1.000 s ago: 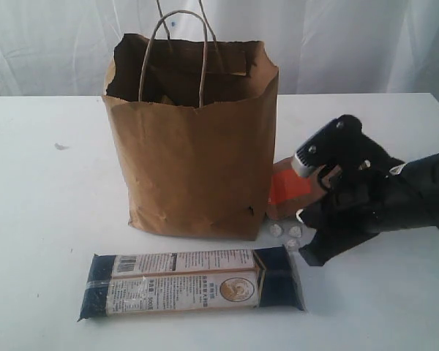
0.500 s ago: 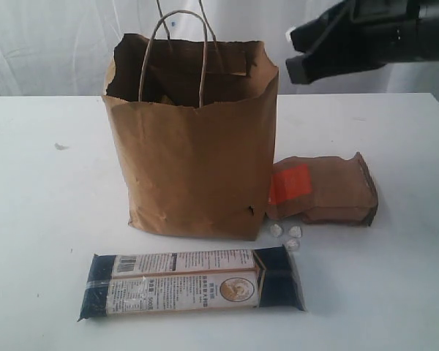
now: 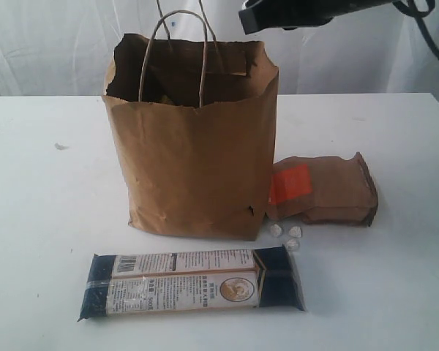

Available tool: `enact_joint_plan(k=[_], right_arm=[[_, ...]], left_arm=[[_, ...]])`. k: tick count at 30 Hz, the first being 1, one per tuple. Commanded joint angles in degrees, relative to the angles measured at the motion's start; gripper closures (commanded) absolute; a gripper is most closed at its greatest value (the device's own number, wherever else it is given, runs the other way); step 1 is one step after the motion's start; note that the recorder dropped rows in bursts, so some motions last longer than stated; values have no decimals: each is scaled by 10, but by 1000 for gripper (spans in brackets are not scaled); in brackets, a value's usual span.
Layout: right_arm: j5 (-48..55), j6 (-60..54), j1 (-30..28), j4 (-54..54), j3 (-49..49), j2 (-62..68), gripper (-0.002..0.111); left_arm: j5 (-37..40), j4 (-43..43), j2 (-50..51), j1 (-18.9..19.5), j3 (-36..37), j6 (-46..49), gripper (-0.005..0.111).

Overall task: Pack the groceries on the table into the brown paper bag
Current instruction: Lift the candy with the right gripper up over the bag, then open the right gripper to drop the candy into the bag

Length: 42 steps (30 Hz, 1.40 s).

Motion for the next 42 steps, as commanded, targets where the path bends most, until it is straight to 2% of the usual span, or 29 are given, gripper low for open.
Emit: enact_joint_plan(k=[1,13,34,36,39,41,42], right_arm=[[48,5,0,11,-48,34,105],[98,3,19,28,-132,110,105],[85,3,59,28,-135,146,105],[87,3,59,28,-135,147,101],[88,3,59,28,-135,147,87],[90,5,59,28,-135,147,71],[90,5,59,28,-135,147,57]], left_arm=[[0,-4,-2,1,2,0,107],[0,-4,-2,1,2,0,107],[0,-4,-2,1,2,0,107],[0,-4,-2,1,2,0,107],[0,-4,-2,1,2,0,107],[0,-4,-2,1,2,0,107],[0,-4,-2,1,2,0,107]])
